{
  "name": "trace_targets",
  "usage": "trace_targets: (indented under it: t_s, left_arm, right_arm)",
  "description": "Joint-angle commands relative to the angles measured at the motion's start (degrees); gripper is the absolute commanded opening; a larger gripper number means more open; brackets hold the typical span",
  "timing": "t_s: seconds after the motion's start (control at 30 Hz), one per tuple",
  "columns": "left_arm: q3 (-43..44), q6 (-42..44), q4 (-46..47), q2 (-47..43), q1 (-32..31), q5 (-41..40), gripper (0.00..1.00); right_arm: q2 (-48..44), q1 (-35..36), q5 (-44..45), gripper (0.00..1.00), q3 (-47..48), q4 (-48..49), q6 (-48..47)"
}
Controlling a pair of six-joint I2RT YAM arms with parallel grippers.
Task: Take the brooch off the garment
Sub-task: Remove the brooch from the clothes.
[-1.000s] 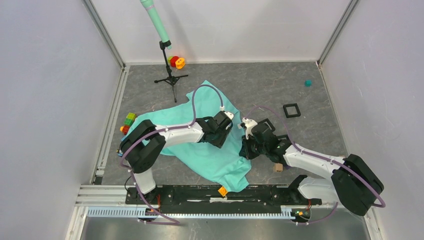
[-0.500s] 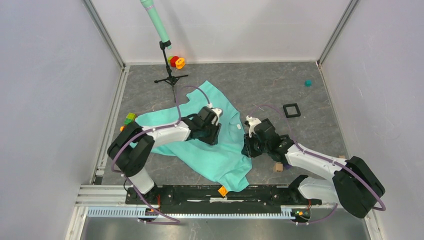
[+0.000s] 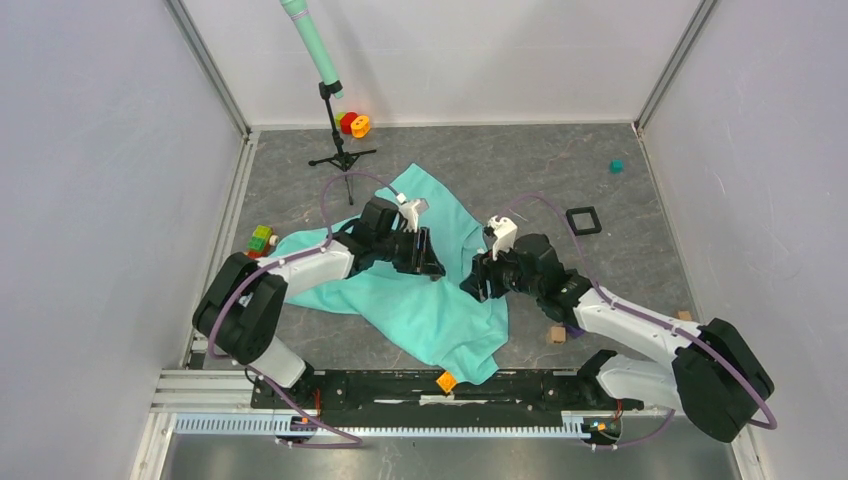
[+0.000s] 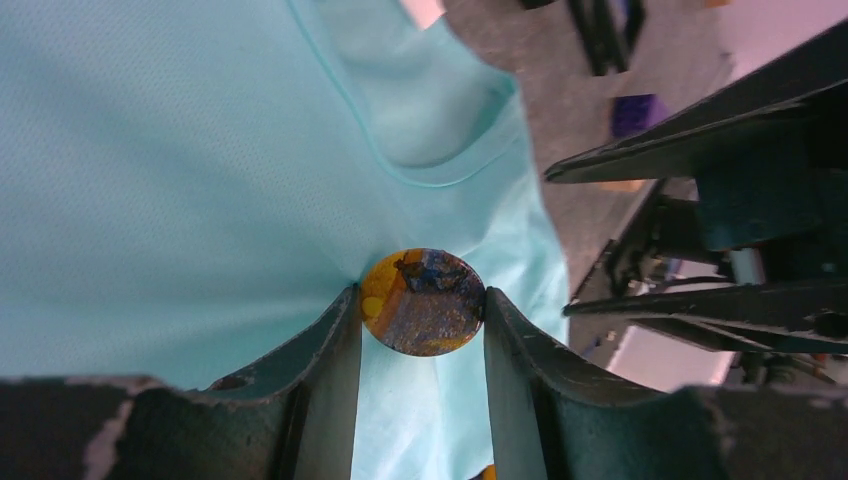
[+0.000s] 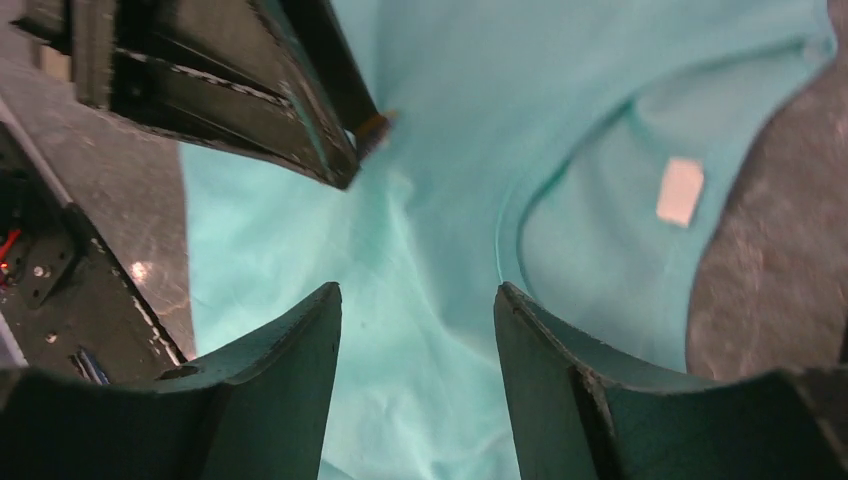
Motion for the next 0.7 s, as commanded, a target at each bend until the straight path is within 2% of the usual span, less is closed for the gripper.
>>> trace_targets:
  t_s: [0.0,0.13,0.27,0.4,0.57,0.67]
  left_arm:
    - [-1.1,-7.6,8.1,-3.7,0.5,9.8,0.37]
    - [-2.2,-10.5,11.3,-4.7,0.6,12.4,0.37]
    - [-2.3,-12.7,12.4,-5.4,0.7,14.3,0.37]
    - [-3.8,-14.8,15.9,-7.2,0.7,16.4,0.39]
    - [-5.0,-15.9,18.2,-7.8,0.7,17.5,0.43]
    - [-5.9,-17.6,21.1,-7.2,0.7,18.7,0.43]
  right_arm:
    - [-0.3,0.0,-5.9,0.62,-4.5,20.7,-2.4]
    - [1.2,0.0,-9.8,0.62,-10.6,34.4,-1.9]
    - [5.6,0.2,-11.7,0.6,-7.6,31.9,-4.0]
    - [6.5,0.2,-14.5,0.6,-9.1,37.9,-1.6]
    - [6.1,0.2,-16.6,0.43,-9.0,41.3,1.7]
    - [5.8,0.2,-17.2,0.27,-8.2,42.4,4.0]
